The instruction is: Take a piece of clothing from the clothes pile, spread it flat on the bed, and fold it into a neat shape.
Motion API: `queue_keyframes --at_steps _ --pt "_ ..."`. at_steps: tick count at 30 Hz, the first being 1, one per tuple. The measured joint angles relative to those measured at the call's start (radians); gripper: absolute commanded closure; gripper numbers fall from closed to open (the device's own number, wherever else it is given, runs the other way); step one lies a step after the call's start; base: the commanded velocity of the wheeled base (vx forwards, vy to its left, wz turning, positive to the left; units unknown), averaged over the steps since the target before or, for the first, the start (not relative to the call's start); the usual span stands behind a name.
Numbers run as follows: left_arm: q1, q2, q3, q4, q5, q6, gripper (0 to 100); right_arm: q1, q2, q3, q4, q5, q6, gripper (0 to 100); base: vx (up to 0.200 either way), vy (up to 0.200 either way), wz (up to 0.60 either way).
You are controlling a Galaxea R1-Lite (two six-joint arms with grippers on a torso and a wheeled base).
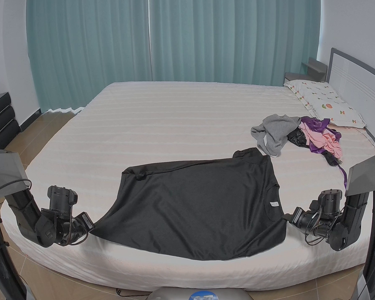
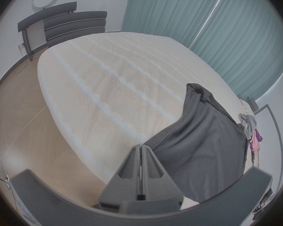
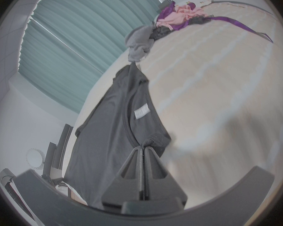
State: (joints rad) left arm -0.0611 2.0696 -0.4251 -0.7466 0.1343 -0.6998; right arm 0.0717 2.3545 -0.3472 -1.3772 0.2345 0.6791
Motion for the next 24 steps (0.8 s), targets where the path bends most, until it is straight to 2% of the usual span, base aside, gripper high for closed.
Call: queue_keyframes --at_steps 6,14,24 --pt "0.0 0.021 -0.009 -0.044 -0.01 -0.013 100 -0.017 -0.004 -0.111 0.02 -0.003 0.002 100 0.0 0.0 0.0" --pt "0.0 0.064 -0.011 -0.119 -0.008 -0.024 100 -0.02 0.005 -0.338 0.166 -0.013 0.008 100 0.0 0.0 0.0" --pt "0.0 0.096 -0.014 -0.139 -0.009 -0.028 100 0.004 0.087 -0.641 0.287 -0.109 0.012 100 0.0 0.0 0.0"
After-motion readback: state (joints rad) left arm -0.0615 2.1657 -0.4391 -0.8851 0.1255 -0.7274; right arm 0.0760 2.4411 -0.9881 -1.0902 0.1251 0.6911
